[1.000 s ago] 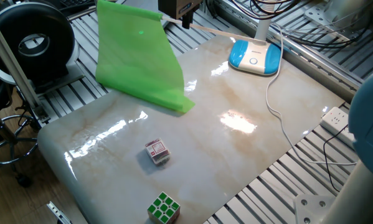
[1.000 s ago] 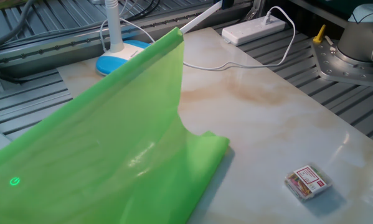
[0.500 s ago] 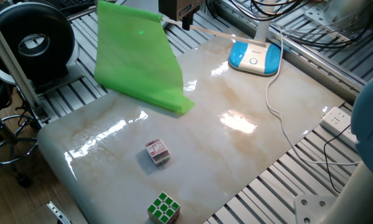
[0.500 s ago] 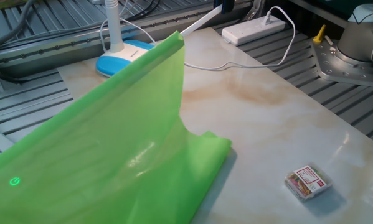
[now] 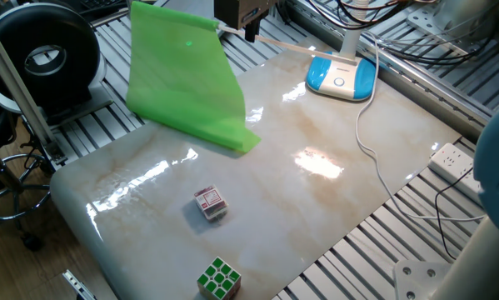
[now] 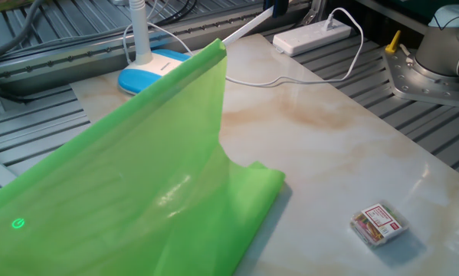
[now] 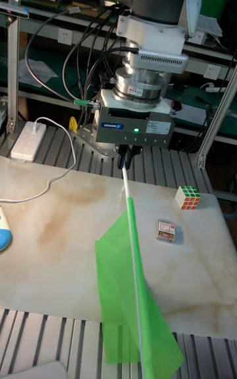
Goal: Wave the flag
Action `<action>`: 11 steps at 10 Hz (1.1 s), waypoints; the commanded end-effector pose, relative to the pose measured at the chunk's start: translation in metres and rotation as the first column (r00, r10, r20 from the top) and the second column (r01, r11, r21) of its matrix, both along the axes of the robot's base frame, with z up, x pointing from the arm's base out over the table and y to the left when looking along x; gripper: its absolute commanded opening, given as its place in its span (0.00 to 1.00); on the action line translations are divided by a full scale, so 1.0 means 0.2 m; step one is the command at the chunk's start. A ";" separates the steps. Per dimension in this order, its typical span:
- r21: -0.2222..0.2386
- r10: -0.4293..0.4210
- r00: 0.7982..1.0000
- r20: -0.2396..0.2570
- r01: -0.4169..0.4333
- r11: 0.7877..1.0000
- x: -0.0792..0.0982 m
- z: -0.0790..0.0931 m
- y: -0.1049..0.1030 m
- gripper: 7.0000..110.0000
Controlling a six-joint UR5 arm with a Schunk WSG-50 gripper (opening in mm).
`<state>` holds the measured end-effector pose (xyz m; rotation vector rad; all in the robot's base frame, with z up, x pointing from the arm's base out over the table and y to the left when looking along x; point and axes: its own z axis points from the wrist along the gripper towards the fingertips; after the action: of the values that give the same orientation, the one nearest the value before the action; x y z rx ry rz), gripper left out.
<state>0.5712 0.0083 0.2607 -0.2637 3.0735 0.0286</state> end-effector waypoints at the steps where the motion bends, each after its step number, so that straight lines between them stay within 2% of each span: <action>1: 0.016 -0.005 1.000 0.006 0.005 1.000 0.01 0.00 0.02 0.00; 8: 0.051 -0.025 1.000 0.006 0.025 0.998 0.00 -0.02 0.06 0.00; 11: 0.045 -0.022 1.000 0.011 0.022 0.999 0.00 -0.03 0.05 0.00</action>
<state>0.5705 0.0153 0.2555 -0.2297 3.0670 0.0780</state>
